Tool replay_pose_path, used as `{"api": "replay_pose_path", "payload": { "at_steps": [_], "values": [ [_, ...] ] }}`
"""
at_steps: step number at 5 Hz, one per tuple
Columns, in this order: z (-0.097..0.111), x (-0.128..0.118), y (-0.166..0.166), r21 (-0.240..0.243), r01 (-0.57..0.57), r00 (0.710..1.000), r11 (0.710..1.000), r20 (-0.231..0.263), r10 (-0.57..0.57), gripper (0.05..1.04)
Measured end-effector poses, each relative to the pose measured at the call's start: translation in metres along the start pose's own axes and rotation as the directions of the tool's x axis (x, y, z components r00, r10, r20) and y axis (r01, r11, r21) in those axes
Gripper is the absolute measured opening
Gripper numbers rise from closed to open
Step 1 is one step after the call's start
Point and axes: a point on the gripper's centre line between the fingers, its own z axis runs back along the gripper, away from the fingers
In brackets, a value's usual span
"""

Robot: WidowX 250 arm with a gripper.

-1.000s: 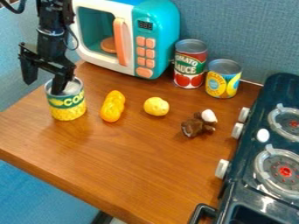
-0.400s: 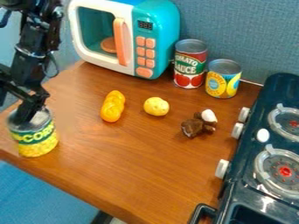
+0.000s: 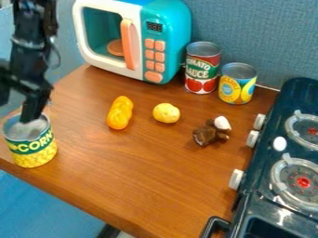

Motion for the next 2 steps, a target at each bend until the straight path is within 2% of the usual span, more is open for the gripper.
{"api": "replay_pose_path", "payload": {
  "at_steps": [1, 2],
  "values": [
    [0.019, 0.009, -0.009, -0.023, 0.017, 0.996, 1.000, 0.090, -0.015, 1.001],
    [0.048, 0.004, -0.035, -0.049, 0.083, 0.978, 0.995, 0.196, -0.072, 1.001]
  ]
}}
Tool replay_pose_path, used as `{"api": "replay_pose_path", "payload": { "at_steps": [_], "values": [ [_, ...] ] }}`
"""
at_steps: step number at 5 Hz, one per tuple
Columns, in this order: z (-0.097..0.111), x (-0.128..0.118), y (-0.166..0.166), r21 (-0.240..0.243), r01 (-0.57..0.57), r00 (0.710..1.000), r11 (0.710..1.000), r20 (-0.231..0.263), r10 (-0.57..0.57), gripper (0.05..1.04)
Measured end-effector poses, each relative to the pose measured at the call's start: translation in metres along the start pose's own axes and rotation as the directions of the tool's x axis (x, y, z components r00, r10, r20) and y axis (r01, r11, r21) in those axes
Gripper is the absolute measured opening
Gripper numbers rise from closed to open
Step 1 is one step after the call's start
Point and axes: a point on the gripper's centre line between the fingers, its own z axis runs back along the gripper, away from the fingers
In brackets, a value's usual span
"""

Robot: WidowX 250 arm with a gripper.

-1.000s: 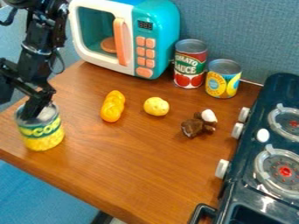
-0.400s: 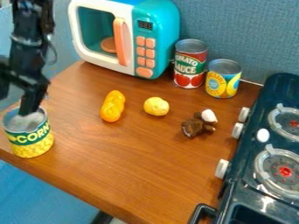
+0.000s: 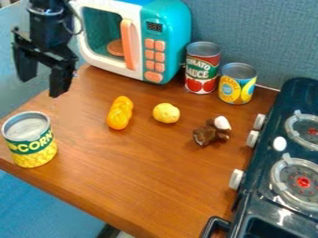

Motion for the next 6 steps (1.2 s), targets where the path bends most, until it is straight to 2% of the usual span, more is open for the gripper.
{"api": "replay_pose_path", "payload": {
  "at_steps": [1, 2, 3, 6],
  "values": [
    [0.011, -0.009, -0.040, -0.100, 0.120, 0.990, 0.988, 0.087, -0.111, 1.001],
    [0.014, -0.003, -0.094, -0.119, 0.223, 0.969, 0.968, 0.135, -0.207, 1.001],
    [0.010, -0.003, -0.142, -0.129, 0.227, 0.971, 0.965, 0.102, -0.215, 1.001],
    [0.010, -0.003, -0.147, -0.126, 0.239, 0.968, 0.963, 0.103, -0.227, 1.001]
  ]
}}
